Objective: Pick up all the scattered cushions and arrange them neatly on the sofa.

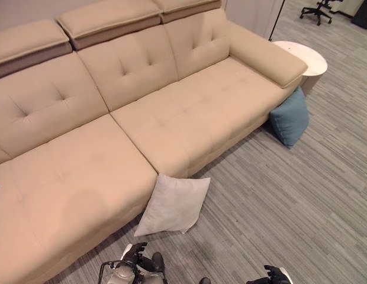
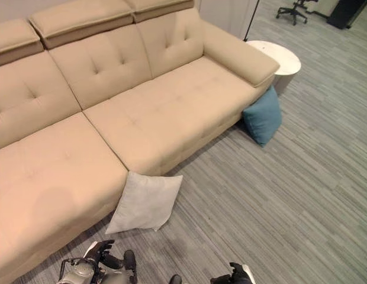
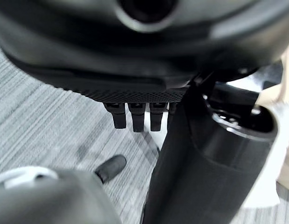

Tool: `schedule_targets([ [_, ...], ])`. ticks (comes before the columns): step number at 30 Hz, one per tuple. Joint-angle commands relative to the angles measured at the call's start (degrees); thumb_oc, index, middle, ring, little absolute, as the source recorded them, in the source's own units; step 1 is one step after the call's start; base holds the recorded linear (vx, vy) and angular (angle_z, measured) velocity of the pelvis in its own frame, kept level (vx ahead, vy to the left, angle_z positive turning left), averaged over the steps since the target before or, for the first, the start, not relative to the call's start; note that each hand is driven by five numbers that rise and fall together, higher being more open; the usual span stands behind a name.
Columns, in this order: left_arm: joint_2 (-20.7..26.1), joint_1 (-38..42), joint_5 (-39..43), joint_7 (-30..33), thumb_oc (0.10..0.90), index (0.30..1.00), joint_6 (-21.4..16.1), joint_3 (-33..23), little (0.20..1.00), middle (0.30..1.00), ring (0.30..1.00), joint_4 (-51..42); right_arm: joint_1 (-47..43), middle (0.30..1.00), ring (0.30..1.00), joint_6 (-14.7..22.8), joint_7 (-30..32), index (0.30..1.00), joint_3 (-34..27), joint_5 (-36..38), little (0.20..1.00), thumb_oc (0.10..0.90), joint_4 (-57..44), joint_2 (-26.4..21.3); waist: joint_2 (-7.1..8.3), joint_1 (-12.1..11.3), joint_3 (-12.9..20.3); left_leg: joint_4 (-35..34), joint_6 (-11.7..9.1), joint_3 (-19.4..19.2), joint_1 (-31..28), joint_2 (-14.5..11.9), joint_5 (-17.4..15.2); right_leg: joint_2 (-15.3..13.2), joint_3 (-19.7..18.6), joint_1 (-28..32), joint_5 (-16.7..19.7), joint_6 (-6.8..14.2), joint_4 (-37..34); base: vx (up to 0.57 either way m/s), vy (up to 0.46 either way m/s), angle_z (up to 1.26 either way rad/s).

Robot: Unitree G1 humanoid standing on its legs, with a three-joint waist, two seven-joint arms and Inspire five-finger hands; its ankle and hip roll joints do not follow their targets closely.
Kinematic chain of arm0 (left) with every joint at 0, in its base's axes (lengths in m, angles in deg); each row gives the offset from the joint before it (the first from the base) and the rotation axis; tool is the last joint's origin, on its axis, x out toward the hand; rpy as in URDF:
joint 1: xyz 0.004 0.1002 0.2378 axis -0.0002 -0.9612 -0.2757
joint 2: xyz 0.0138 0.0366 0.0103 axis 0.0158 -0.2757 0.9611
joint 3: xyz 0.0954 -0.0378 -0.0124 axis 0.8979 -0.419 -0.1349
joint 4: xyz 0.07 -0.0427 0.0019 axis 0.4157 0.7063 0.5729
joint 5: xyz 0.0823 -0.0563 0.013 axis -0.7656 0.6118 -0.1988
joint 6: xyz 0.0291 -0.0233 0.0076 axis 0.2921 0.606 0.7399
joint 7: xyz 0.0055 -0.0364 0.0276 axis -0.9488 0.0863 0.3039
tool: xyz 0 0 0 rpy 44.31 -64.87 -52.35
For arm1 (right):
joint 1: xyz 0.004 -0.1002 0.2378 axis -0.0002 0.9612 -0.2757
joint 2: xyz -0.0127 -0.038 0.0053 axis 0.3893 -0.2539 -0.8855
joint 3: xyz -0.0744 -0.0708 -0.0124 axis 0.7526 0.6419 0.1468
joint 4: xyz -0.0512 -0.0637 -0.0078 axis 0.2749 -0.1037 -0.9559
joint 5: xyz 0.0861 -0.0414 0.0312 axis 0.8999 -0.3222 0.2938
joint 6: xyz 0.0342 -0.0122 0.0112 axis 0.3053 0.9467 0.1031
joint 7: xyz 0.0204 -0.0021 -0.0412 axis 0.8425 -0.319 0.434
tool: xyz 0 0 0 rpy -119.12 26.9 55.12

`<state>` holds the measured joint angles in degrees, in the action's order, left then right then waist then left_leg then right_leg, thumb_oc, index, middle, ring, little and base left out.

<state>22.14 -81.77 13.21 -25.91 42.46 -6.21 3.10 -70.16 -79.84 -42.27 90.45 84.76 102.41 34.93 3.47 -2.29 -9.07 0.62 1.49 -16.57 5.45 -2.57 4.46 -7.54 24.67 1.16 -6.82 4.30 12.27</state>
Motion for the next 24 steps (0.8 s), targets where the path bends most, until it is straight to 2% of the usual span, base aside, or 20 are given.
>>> schedule_targets([
  [1,2.2,-1.54,0.07,0.54,0.8,0.9,-0.7,-0.31,0.9,0.9,0.9,-0.09,-2.34,0.9,0.9,1.22,0.56,0.9,0.66,-0.2,0.9,0.8,-1.52,-1.19,0.71,-2.37,0.12,7.14,-1.17,2.2,2.11,0.63,-7.56,-2.74,-3.38,-2.98,3.02,4.47,4.4,0.11,0.127,0.1],
  [3,2.72,-1.48,0.4,0.73,0.8,0.9,-0.89,-0.52,0.9,0.9,0.9,-0.19,-2.74,0.9,0.9,1.36,0.29,0.9,0.66,0.05,0.9,0.8,-2.02,-1.06,0.12,-2.01,-0.34,6.71,-0.44,3.31,0.86,1.31,-8.09,-3.0,-5.65,-5.66,4.55,5.06,8.78,0.11,0.106,0.2],
  [5,2.69,-1.64,0.41,0.81,0.8,0.9,-1.04,-0.4,0.9,0.9,0.9,-0.12,-2.65,0.9,0.9,1.39,0.15,0.9,0.65,0.09,0.9,0.8,-2.11,-1.12,-0.49,-1.56,-0.49,5.74,-0.29,4.55,-0.58,2.0,-8.2,-2.31,-7.68,-6.85,4.14,4.37,8.5,0.15,0.047,0.43],
  [6,2.63,-1.67,0.39,0.76,0.8,0.9,-1.18,-0.38,0.9,0.9,0.9,-0.04,-2.64,0.9,0.9,1.4,0.15,0.9,0.68,0.12,0.9,0.8,-2.22,-1.23,-0.84,-1.17,-0.59,4.66,-0.4,5.96,-1.52,2.41,-8.13,-1.87,-8.96,-7.49,3.54,3.77,5.19,0.13,-0.004,0.47],
  [10,2.61,-1.48,0.44,0.93,0.8,0.9,-1.46,-0.35,0.9,0.9,0.9,0.34,-2.79,0.9,0.9,1.47,0.32,0.9,0.68,0.2,0.9,0.8,-2.46,-1.36,-1.01,-0.54,-0.66,3.91,-0.7,7.39,-1.9,2.79,-8.03,-1.68,-10.73,-9.43,4.86,3.8,1.4,0.1,-0.049,0.37],
  [12,2.69,-1.32,0.64,1.13,0.8,0.9,-1.73,-0.54,0.9,0.9,0.9,0.5,-2.47,0.9,0.9,1.37,0.28,0.9,0.59,0.09,0.9,0.8,-2.55,-1.43,-0.37,-0.03,-1.0,4.27,-1.07,8.99,-1.91,3.69,-8.32,-2.06,-12.33,-8.94,6.33,4.36,-3.5,0.08,-0.082,0.36],
  [18,2.46,-0.26,2.67,1.83,0.8,0.9,-2.5,-1.39,0.9,0.9,0.9,-0.72,-2.73,0.9,0.9,2.07,1.0,0.9,0.49,0.58,0.9,0.8,-2.83,-1.81,-0.33,-0.12,-1.02,3.63,-2.4,10.4,0.05,3.48,-7.34,-1.68,-10.38,-8.15,7.07,3.81,-7.14,0.01,-0.136,0.41],
  [19,2.59,0.81,4.46,2.49,0.8,0.9,-3.05,-1.69,0.9,0.9,0.9,-2.53,-3.34,0.9,0.9,2.58,1.69,0.9,0.12,1.66,0.9,0.8,-3.63,-2.12,-0.4,-0.08,-1.75,3.83,-3.05,10.9,1.88,3.06,-6.83,-1.47,-9.49,-8.47,7.18,3.49,-8.0,-0.11,-0.132,0.18],
  [24,3.48,4.79,9.54,5.39,0.8,0.9,-5.21,-0.71,0.9,0.9,0.9,-9.26,-6.46,0.9,0.9,4.51,3.93,0.9,-1.79,7.13,0.9,0.8,-7.97,-3.27,-1.21,0.69,-5.75,6.92,-3.95,12.01,10.08,2.04,-5.98,-1.55,-8.84,-15.9,7.27,2.33,-5.49,-0.21,-0.104,0.24],
])
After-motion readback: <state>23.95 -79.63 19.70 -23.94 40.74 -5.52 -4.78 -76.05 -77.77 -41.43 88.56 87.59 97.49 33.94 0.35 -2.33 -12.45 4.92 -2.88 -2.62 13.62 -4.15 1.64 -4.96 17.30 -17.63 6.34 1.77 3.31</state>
